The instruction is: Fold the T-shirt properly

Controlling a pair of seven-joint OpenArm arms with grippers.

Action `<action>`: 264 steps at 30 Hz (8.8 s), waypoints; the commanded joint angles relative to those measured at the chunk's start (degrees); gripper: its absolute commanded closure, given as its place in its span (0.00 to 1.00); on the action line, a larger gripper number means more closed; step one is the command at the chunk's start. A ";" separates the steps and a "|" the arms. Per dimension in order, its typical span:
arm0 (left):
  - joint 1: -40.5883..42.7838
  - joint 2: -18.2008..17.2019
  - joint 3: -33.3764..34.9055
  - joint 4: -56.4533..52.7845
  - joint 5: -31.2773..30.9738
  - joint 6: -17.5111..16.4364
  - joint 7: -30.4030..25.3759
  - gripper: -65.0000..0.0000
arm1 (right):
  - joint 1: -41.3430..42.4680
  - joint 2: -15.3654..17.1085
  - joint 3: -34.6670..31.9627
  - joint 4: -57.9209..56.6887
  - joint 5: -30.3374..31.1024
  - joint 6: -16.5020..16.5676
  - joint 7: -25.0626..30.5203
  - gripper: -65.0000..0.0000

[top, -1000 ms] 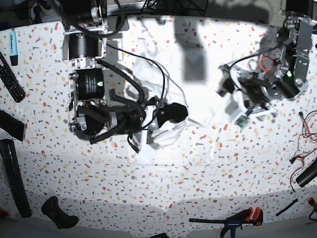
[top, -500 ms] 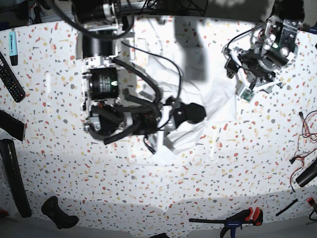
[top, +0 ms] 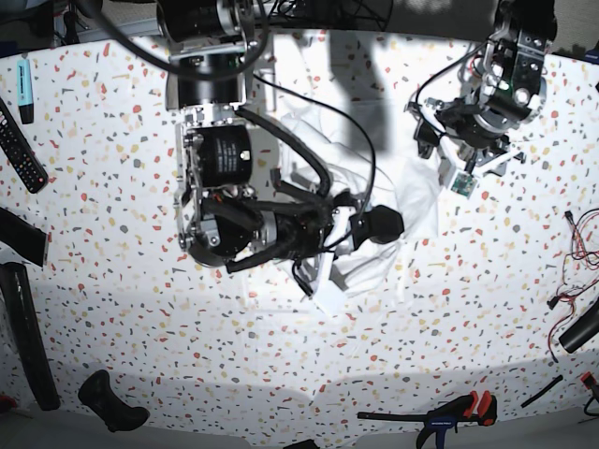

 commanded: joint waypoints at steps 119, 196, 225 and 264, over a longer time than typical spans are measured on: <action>-15.21 -16.00 -0.02 22.82 -16.83 -6.45 -5.16 0.40 | 9.01 19.45 22.43 3.19 17.44 0.06 -4.87 0.68; -20.26 -21.97 -0.37 15.85 -17.40 5.73 -0.39 0.40 | 6.19 26.18 30.36 3.17 18.12 0.06 -4.87 0.68; -8.04 5.05 -0.37 -3.87 -7.74 0.59 -33.51 0.40 | 6.19 26.18 30.36 3.15 17.88 0.06 -4.87 0.68; -8.07 4.63 -0.37 -21.24 6.40 -14.49 -67.49 0.40 | 6.19 26.18 30.36 3.15 17.90 0.06 -4.87 0.68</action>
